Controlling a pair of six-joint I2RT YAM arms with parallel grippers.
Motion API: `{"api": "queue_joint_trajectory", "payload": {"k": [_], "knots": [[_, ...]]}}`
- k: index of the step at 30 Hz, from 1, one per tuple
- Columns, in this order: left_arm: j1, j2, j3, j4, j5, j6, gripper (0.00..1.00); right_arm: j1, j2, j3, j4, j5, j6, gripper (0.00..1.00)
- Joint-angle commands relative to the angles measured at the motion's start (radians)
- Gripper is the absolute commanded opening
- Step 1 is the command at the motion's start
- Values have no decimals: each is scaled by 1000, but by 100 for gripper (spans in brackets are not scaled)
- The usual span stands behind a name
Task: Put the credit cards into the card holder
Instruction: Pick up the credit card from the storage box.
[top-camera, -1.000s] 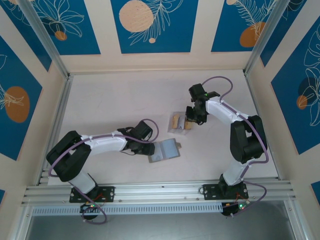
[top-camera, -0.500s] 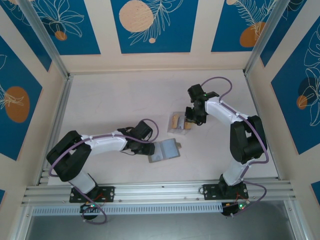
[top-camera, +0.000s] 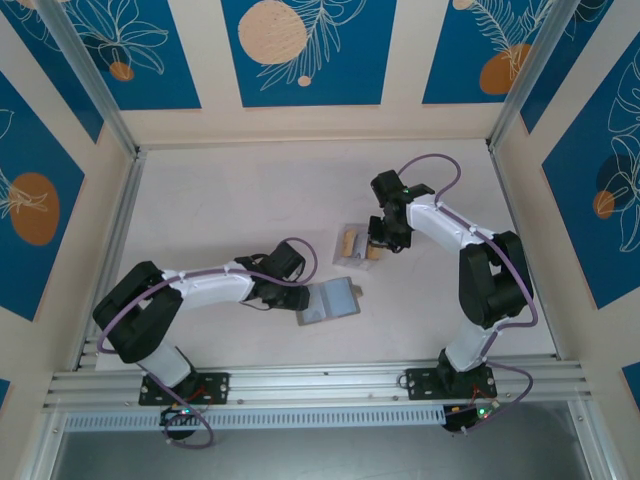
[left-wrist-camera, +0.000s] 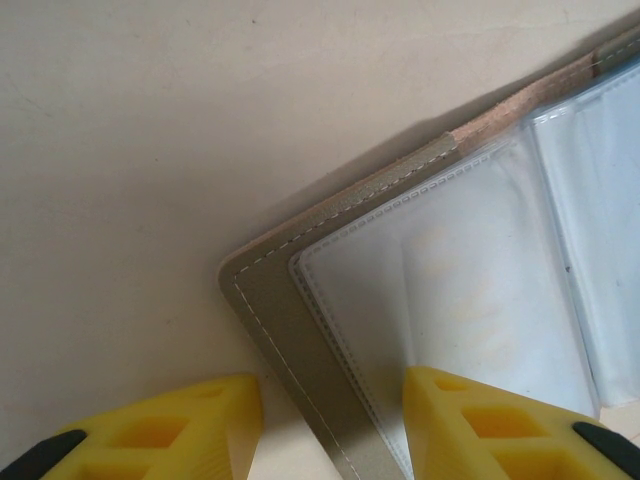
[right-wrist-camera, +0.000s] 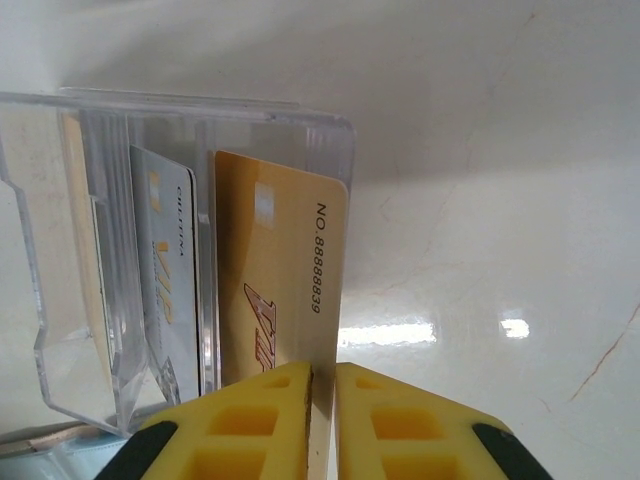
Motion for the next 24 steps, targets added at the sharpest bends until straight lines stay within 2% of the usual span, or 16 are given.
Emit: {"api": "queue_joint_trajectory", "payload": {"k": [1, 14, 24], "knots": [[-9, 69, -37, 74, 43, -4, 43, 14, -39, 23, -28, 11, 25, 15], [-5, 82, -43, 90, 54, -3, 43, 20, -67, 45, -58, 44, 24, 0], [-2, 81, -45, 94, 58, -1, 43, 26, -1, 75, -36, -21, 7, 0]]}}
